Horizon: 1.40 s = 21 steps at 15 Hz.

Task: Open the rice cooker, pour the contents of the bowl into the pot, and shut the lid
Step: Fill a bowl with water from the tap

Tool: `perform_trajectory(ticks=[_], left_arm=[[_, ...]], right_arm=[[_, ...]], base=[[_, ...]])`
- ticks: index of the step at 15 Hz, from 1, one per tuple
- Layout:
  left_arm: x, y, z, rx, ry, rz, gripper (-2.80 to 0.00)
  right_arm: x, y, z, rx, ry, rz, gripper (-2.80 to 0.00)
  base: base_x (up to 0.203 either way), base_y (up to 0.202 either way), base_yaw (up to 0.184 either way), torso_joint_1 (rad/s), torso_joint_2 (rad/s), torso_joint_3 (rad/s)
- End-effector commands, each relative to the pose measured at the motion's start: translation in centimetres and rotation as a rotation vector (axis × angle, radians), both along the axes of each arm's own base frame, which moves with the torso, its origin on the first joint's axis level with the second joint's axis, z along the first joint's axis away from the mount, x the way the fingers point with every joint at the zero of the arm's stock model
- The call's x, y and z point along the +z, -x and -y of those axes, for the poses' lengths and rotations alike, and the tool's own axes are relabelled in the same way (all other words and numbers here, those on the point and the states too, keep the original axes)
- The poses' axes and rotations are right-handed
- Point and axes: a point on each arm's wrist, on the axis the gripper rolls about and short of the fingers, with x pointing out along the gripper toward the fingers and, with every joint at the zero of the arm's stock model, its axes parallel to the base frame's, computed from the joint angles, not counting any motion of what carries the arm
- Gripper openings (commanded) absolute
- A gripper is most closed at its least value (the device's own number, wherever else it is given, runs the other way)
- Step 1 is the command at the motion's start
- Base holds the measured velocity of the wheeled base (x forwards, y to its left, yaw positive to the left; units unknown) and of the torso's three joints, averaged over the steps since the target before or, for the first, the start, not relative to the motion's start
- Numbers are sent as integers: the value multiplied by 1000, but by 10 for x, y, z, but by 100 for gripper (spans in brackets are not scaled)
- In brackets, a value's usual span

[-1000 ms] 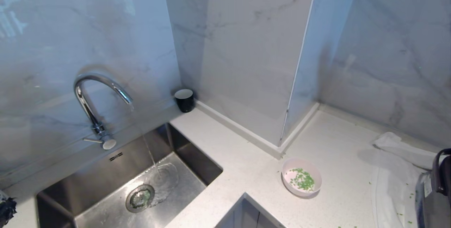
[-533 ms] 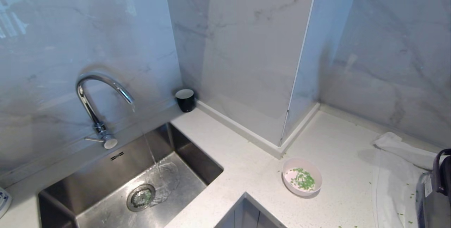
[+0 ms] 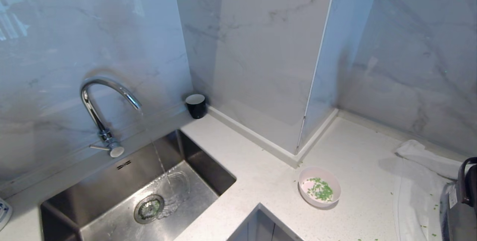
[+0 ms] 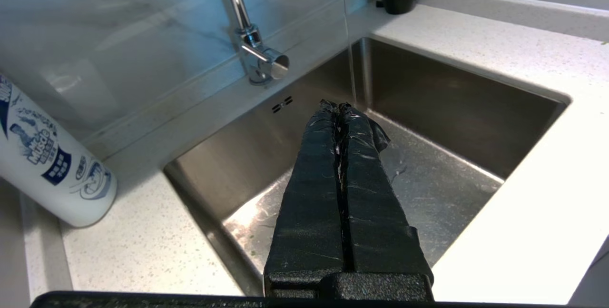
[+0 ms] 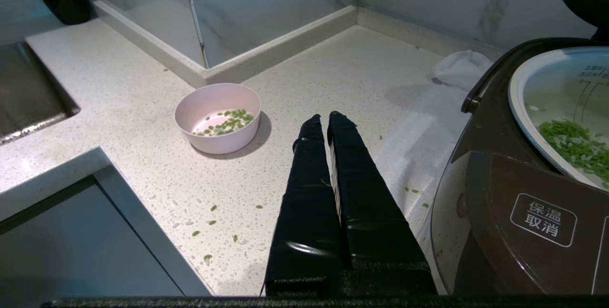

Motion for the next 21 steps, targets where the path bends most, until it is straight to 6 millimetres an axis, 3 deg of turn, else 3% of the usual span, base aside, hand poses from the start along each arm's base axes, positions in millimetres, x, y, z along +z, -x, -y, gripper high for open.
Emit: perform_trajectory(ticks=[1,21], left_arm=[[0,-1,0,1,-3,-13,-280],[-11,6,1,-33,-45,4,-280]], right_arm=[[0,0,0,0,1,0,-280],[0,0,0,0,0,0,-280]], base=[[0,0,0,0,0,0],[0,0,0,0,0,0]])
